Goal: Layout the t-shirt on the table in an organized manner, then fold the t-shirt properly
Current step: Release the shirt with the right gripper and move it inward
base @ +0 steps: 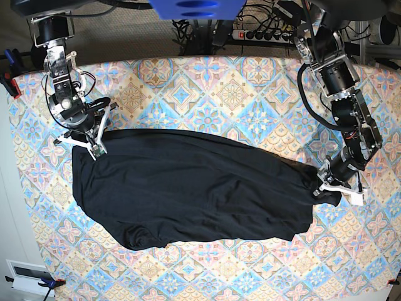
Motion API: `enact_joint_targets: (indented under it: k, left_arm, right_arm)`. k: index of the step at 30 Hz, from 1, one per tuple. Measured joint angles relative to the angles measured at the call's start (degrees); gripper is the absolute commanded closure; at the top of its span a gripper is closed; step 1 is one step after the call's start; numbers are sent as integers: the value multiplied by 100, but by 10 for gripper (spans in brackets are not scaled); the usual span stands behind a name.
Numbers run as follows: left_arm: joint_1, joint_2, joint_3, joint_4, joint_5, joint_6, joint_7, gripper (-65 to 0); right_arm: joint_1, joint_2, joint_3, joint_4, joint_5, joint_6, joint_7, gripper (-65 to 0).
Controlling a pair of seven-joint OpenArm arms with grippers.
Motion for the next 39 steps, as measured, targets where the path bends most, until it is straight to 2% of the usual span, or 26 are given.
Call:
enact_joint_targets:
  k: [4,7,12,15,19,27,29,34,35,36,38,39]
  left_arm:
    - [-20,-24,317,-9,-2,15,-50,-1]
    - [-44,20,345,-9,-37,-20,-46,-1]
    - [-20,-26,339,-9,-13,0,-46,-1]
    - [-20,-39,339,-9,-4,0,-50,-1]
    - [-20,-4,341,-9,-7,-2,-48,-1]
    - [-13,-11,339,-9,-17,0,-50,-1]
    - [-2,-22,339,-9,-4,0,-48,-1]
    - [-2,-42,339,-9,-4,2,-48,-1]
    - [2,-55,326,-9,0,4,-44,-1]
    - [4,-55,319,-9,-11,4,-46,-1]
    - [-15,-39,319,-11,-15,7,-55,-1]
    - [-15,-39,317,-11,-13,0,-46,-1]
  right_arm:
    - [-9,-11,-118,-133,22,26,4,-223]
    - [-2,59,-385,-133,0,-4,-2,-257]
    - [0,83,-1073,-133,-37,17,20,-257]
    - [13,214,-1464,-133,-660,-2,223,-257]
    - [66,205,-1867,-302,-1394,-74,476,-257]
    - [619,284,-2424,-651,-1405,-4,492,-257]
    - [791,240,-2522,-828,-1414,-87,774,-257]
    - [772,188,-2492,-640,-1506,-96,588,-256]
    - [721,186,-2369,-531,-1475,-2,509,-256]
    - [629,188,-2157,-413,-1272,96,422,-256]
    - [317,173,-1580,-175,-1027,15,437,-256]
    - [201,179,-1298,-70,-710,22,382,-256]
